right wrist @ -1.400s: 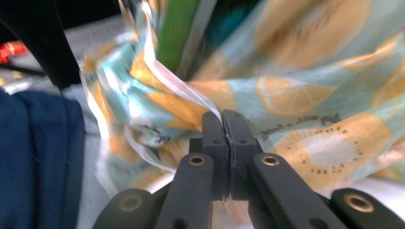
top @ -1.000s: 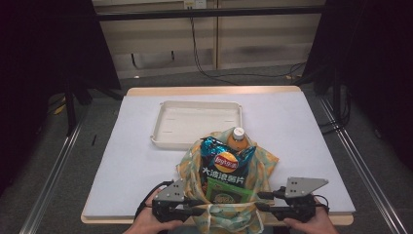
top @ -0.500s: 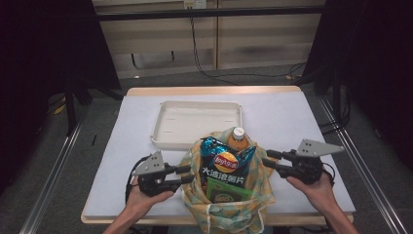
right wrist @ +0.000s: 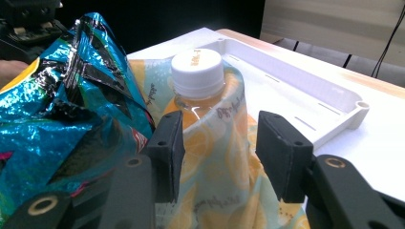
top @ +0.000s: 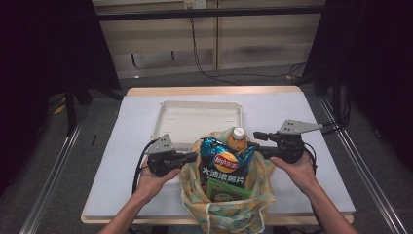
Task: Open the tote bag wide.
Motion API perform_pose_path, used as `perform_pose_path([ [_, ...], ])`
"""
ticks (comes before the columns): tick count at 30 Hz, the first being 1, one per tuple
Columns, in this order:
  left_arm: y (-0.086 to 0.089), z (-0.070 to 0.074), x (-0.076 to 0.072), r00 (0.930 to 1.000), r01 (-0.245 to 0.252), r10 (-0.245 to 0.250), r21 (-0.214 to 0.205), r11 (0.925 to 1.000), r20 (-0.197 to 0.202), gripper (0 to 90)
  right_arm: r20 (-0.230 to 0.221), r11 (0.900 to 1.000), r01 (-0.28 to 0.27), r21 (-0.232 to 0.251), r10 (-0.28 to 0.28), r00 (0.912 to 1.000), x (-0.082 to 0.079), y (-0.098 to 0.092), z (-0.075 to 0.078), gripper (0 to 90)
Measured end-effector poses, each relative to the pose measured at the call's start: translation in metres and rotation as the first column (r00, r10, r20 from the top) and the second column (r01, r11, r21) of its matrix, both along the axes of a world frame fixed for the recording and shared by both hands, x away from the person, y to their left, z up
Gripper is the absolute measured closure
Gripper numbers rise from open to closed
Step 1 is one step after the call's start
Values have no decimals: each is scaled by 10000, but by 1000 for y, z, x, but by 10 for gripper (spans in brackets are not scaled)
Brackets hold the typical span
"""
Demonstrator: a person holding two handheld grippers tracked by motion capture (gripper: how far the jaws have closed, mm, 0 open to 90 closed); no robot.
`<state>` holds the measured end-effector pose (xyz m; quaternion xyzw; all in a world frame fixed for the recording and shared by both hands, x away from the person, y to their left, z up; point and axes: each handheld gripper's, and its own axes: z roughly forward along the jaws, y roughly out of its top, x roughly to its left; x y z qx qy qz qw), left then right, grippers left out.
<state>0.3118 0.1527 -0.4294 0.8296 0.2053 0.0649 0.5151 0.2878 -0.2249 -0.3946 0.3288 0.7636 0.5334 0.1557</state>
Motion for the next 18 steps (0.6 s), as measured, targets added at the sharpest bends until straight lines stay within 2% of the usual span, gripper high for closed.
perform_pose_path([
  [6,15,-16,0,9976,-623,647,835,9946,-265,900,-180,9993,-247,290,252,9995,2,5,-3,511],
  [10,20,-20,0,9964,-634,652,353,9974,-537,900,-289,9991,-327,274,335,9990,5,10,-6,506],
  [13,14,-16,-1,9980,-447,445,-29,9990,-446,900,-117,9990,-267,360,271,9996,6,10,-2,506],
  [15,9,-15,0,9984,-360,355,-107,9993,-443,900,-3,9983,-174,549,175,9998,6,8,3,507],
  [18,3,-17,1,9984,-244,231,-244,9994,-517,900,-106,9988,-266,413,271,9996,6,10,1,507],
])
